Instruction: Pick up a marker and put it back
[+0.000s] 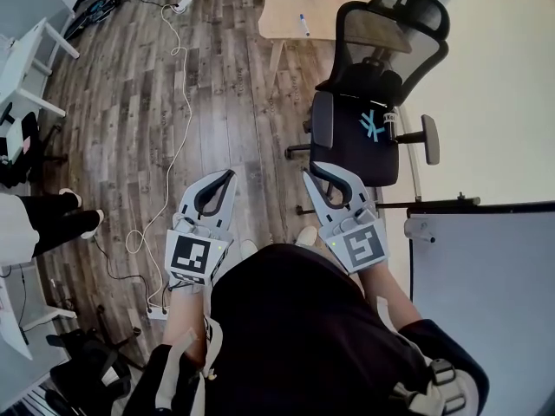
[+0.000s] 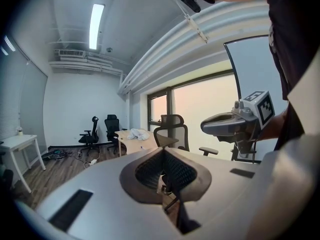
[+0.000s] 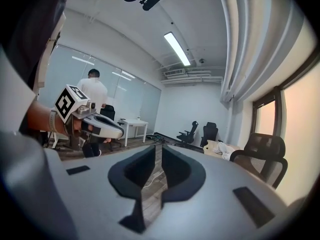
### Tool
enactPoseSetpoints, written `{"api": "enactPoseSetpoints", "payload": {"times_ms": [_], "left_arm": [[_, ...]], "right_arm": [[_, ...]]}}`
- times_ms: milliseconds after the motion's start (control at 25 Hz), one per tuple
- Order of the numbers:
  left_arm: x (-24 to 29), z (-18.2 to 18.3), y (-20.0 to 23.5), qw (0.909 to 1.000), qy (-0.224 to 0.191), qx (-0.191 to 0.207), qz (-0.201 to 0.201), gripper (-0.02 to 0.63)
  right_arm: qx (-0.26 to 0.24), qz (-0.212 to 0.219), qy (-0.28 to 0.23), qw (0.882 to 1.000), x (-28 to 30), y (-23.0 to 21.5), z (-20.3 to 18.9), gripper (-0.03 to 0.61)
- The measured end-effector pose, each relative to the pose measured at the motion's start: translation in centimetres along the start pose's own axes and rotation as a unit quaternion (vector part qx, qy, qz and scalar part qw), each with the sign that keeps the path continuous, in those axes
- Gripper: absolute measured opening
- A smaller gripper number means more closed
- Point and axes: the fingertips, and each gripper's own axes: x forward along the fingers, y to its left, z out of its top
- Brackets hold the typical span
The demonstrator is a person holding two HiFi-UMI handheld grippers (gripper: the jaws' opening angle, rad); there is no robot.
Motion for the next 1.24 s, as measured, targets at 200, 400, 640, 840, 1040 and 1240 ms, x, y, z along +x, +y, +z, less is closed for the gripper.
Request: {"api": "enactPoseSetpoints", "payload": {"times_ms": [200, 400, 640, 840, 1040, 1240], "left_arm": [[-0.1, -0.4, 0.5, 1.0, 0.001, -0.001, 0.004, 0.008], [0.1, 0.0, 0.5, 1.0, -0.001, -0.006, 0.005, 0.008], [0.2, 0.3, 0.0, 1.0, -0.004, -0.005, 0.007, 0.008], [0.4, 0.7, -0.8, 1.0, -0.009, -0.001, 0.004, 0.008], [0.2, 0.9, -1.4, 1.0, -0.006, 0.003, 0.006, 0.009], [0.4, 0.9, -2.2, 1.0, -0.002, 0.002, 0.006, 0.008]], "right_arm": [[0.002, 0.016, 0.01, 1.0, 0.8, 0.8, -0.4, 0.051], [0.001, 0.022, 0.013, 1.0, 0.9, 0.7, -0.4, 0.051], [0.013, 0.021, 0.014, 1.0, 0.3, 0.5, -0.8, 0.051], [0.035, 0.013, 0.035, 0.999, -0.4, -0.1, -1.4, 0.051], [0.022, 0.014, 0.024, 0.999, -0.9, -0.5, -1.0, 0.051], [0.016, 0.022, 0.015, 1.0, -1.5, -0.5, -1.7, 0.051]]}}
